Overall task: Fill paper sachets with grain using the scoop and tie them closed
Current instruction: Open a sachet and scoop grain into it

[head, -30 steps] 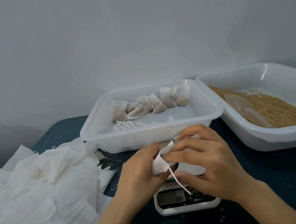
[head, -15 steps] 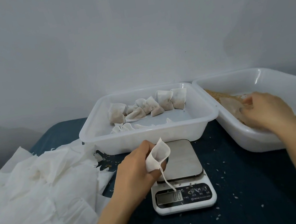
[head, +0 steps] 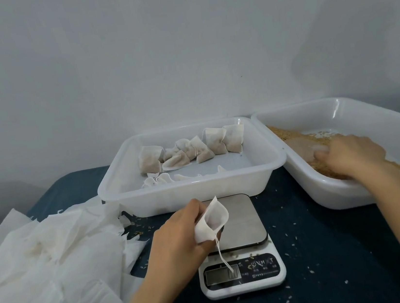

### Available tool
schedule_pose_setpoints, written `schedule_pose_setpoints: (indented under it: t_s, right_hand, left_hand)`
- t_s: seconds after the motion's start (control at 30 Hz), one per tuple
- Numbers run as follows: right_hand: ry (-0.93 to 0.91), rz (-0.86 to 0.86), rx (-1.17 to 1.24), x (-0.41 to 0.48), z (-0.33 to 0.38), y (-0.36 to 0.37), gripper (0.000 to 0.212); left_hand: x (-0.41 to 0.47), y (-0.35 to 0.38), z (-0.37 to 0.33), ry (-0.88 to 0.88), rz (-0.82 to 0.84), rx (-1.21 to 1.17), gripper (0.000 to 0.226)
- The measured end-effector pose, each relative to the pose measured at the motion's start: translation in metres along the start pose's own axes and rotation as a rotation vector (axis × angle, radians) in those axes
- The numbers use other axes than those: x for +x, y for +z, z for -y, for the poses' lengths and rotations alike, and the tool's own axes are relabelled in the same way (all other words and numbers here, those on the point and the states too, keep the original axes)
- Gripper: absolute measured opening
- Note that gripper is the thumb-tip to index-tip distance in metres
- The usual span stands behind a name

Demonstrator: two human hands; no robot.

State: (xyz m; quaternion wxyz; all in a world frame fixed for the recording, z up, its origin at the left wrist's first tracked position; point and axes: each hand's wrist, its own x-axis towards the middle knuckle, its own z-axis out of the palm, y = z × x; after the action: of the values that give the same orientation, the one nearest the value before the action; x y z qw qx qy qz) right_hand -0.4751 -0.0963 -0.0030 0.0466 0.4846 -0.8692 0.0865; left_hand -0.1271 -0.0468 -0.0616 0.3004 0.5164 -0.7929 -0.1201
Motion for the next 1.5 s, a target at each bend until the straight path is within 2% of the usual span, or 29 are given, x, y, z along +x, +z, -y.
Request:
schedule_pose_setpoints:
  t_s: [0.1, 0.2, 0.27, 0.37, 0.43, 0.5, 0.6, 0.67, 0.83, 0.97, 1.1, 1.27, 1.5]
  right_hand:
    - [0.096, -0.008, 0.056, 0.009, 0.002, -0.004, 0.036]
    - [0.131, -0.059, -0.081, 0.016, 0.004, -0.004, 0.022]
    - [0.106, -0.038, -0.207, 0.015, 0.006, -0.004, 0.025]
    - [-0.052, -0.038, -0.285, 0.013, 0.006, 0.001, 0.030]
    - [-0.141, -0.056, -0.232, 0.012, 0.005, 0.005, 0.027]
    - [-0.148, -0.050, -0.100, 0.012, 0.002, 0.008, 0.031]
    - [-0.081, -0.014, 0.088, 0.015, -0.002, 0.011, 0.033]
    - [-0.026, 0.010, 0.197, 0.017, -0.005, 0.012, 0.041]
    - [0.080, 0.039, 0.305, 0.016, -0.011, 0.009, 0.041]
    - [0.109, 0.070, 0.370, 0.018, -0.011, 0.009, 0.049]
    - [0.102, -0.012, 0.454, 0.019, -0.010, 0.008, 0.036]
    - [0.107, -0.094, 0.423, 0.019, -0.013, 0.006, 0.025]
    - [-0.088, -0.257, 0.430, 0.010, -0.009, 0.002, 0.026]
  left_hand:
    - [0.000, 0.000, 0.000, 0.008, -0.002, 0.005, 0.028]
    - [-0.001, -0.001, 0.000, 0.012, -0.001, 0.006, 0.028]
    - [-0.001, -0.001, 0.000, 0.011, -0.001, 0.009, 0.028]
    - [-0.001, -0.002, 0.000, 0.009, 0.003, 0.004, 0.028]
    - [-0.001, -0.001, 0.000, 0.010, 0.008, 0.011, 0.028]
    - [-0.001, -0.001, -0.001, 0.012, 0.004, 0.023, 0.028]
    - [-0.001, -0.001, -0.001, 0.012, 0.000, 0.031, 0.027]
    - [-0.001, -0.002, 0.000, 0.006, -0.009, 0.025, 0.026]
    - [0.001, -0.001, 0.003, -0.050, -0.026, 0.003, 0.029]
    - [0.003, -0.002, 0.004, -0.116, -0.036, -0.143, 0.025]
    - [0.004, -0.004, 0.000, -0.136, -0.064, -0.296, 0.021]
    - [0.005, -0.004, -0.001, -0.170, -0.056, -0.348, 0.018]
    - [0.005, -0.004, -0.001, -0.166, -0.047, -0.361, 0.018]
